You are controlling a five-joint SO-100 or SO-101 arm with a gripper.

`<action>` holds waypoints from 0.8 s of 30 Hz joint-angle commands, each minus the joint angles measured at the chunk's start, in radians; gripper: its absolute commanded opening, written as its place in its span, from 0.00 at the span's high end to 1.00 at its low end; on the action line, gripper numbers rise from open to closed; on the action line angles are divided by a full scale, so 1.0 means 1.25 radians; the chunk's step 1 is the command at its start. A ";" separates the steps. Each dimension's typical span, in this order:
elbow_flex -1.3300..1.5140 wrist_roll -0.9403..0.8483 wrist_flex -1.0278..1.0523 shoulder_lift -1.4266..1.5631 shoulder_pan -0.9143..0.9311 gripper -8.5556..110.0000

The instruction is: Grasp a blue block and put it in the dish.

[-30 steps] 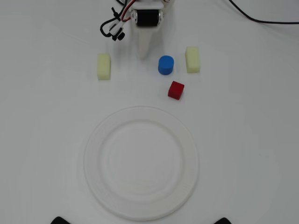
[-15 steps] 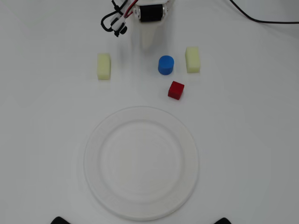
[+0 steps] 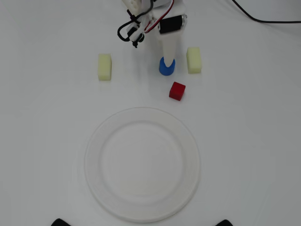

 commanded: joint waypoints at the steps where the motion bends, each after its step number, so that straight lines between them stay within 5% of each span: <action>1: -0.040 0.010 -0.029 -0.028 -0.010 0.72; 24: -0.004 -0.029 -0.187 -0.180 -0.006 0.80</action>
